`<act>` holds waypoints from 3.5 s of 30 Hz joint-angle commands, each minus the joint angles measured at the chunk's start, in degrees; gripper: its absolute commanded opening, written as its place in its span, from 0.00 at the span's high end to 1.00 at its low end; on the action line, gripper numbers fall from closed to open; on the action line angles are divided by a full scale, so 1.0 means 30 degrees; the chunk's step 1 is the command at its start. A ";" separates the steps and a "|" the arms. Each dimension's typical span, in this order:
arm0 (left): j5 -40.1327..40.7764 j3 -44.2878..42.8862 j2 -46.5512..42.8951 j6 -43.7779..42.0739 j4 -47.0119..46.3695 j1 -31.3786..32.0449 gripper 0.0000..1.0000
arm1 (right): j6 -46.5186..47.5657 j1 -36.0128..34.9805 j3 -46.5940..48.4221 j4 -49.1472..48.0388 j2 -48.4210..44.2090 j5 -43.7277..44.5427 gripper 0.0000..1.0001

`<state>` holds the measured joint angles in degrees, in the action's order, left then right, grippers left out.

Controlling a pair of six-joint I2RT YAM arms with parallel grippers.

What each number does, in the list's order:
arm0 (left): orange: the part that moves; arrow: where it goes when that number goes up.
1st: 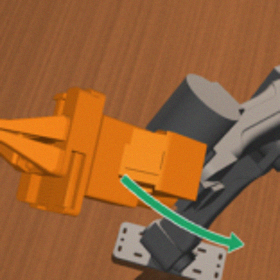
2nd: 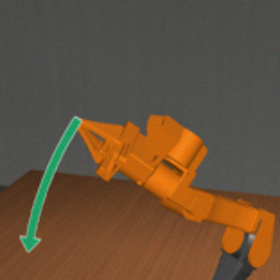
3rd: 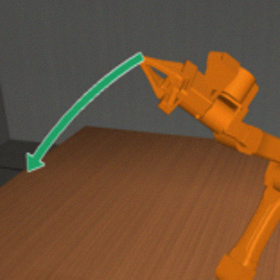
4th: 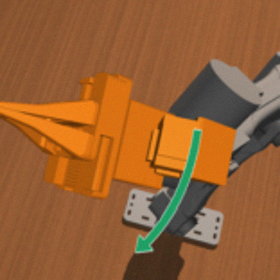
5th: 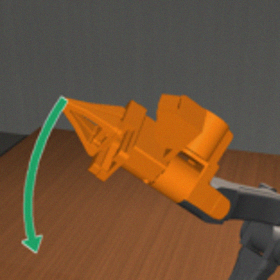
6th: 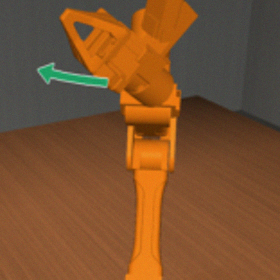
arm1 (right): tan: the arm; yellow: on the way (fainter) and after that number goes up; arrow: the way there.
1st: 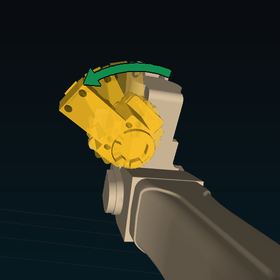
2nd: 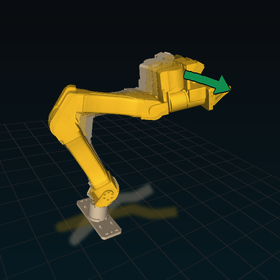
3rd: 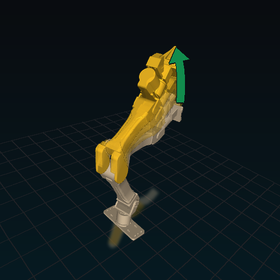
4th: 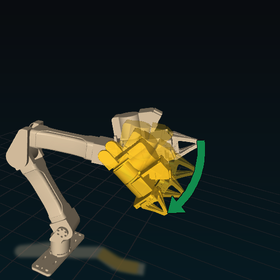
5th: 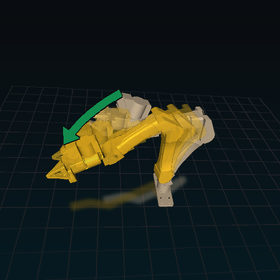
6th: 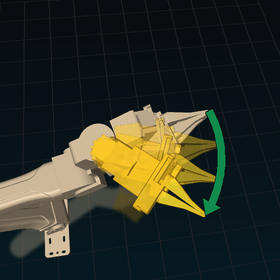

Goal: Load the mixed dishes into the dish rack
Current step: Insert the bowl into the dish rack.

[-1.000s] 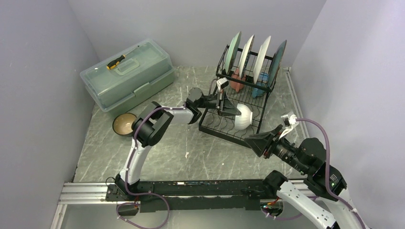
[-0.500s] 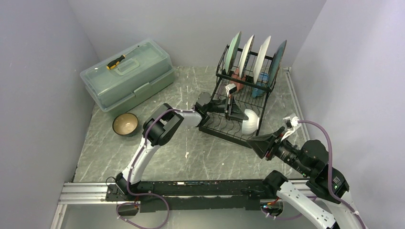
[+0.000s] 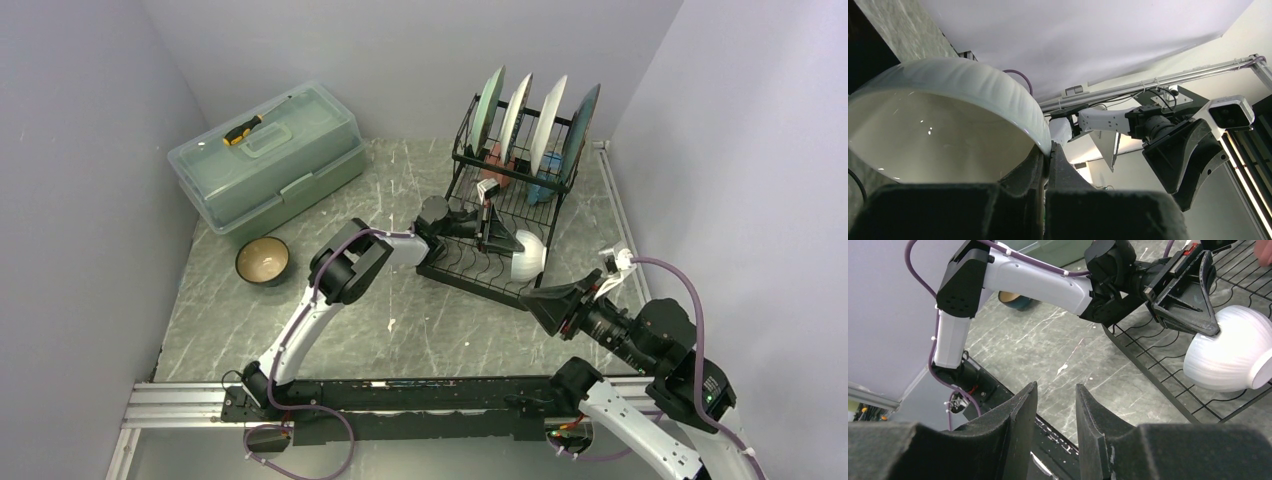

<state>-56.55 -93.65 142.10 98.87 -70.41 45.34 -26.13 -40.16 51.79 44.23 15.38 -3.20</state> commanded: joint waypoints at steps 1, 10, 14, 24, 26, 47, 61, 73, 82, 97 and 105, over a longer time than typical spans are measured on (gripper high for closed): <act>0.0628 -0.1185 0.0162 0.0278 -0.1311 0.0162 1.00 | 0.0023 -0.0031 0.0696 0.0153 -0.0263 0.0318 0.64; 0.0771 -0.1824 0.0948 0.0227 -0.0707 0.0179 1.00 | 0.0206 -0.0031 0.0784 0.0418 -0.0364 0.0505 0.64; 0.0805 -0.1875 0.1127 0.0032 -0.0414 0.0208 1.00 | 0.0241 -0.0031 0.0784 0.0463 -0.0421 0.0511 0.64; 0.0863 -0.1865 0.1530 -0.0644 0.0911 0.0277 1.00 | 0.0463 -0.0031 0.0812 0.0563 -0.0368 0.0598 0.64; 0.0891 -0.2051 0.1750 -0.0613 0.0980 0.0339 1.00 | 0.0499 -0.0032 0.0762 0.0551 -0.0352 0.0613 0.64; 0.0601 -0.1173 0.1738 -0.0693 0.0792 0.0344 1.00 | 0.0716 -0.0032 0.0559 0.0535 -0.0405 0.0795 0.63; -0.0074 -0.0238 0.0777 -0.0726 0.0509 -0.0473 1.00 | 0.0478 -0.0031 0.0353 0.0140 -0.0275 0.0555 0.63; -0.0512 0.0278 0.0145 -0.1162 0.0934 -0.1140 1.00 | 0.0532 -0.0031 0.0118 -0.0143 -0.0166 0.0568 0.63; -0.0505 0.0656 0.0580 -0.0884 0.0419 -0.1499 1.00 | 0.0537 -0.0031 0.0137 -0.0099 -0.0188 0.0609 0.63; -0.1002 0.1232 -0.0027 -0.3876 0.4512 -0.2000 1.00 | 0.0638 -0.0031 0.0137 -0.0079 -0.0265 0.0620 0.63; -0.1242 0.1565 -0.0403 -0.5282 0.6651 -0.2025 1.00 | 0.0712 -0.0031 0.0190 -0.0065 -0.0284 0.0621 0.63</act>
<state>-60.62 -91.15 141.67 88.20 -61.17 43.00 -24.82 -40.16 52.03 46.26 14.61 -1.50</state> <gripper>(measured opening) 0.030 0.369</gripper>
